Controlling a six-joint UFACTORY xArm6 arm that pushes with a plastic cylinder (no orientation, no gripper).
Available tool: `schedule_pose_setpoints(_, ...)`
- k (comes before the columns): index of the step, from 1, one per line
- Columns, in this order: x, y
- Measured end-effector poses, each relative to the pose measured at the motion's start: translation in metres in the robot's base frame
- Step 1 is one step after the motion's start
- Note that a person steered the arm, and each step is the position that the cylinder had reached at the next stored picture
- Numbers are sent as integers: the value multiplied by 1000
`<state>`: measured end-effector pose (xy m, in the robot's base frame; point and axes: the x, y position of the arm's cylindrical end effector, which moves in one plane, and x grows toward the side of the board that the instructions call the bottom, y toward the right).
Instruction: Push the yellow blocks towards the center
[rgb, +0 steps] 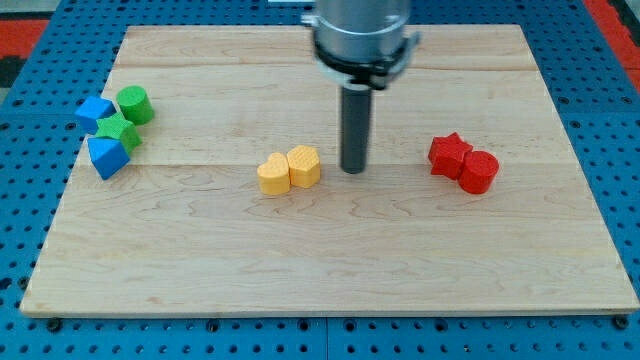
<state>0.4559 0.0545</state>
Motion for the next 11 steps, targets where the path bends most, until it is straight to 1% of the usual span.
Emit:
schedule_pose_setpoints(1, 56, 20)
schedule_pose_setpoints(2, 45, -9)
schedule_pose_setpoints(3, 22, -22)
schedule_pose_setpoints(4, 63, -53)
schedule_pose_setpoints(5, 36, -98)
schedule_pose_setpoints(6, -8, -91)
schedule_pose_setpoints(7, -26, -66)
schedule_pose_setpoints(8, 6, -72)
schedule_pose_setpoints(9, 17, -134)
schedule_pose_setpoints(10, -17, -148)
schedule_pose_setpoints(11, -30, -100)
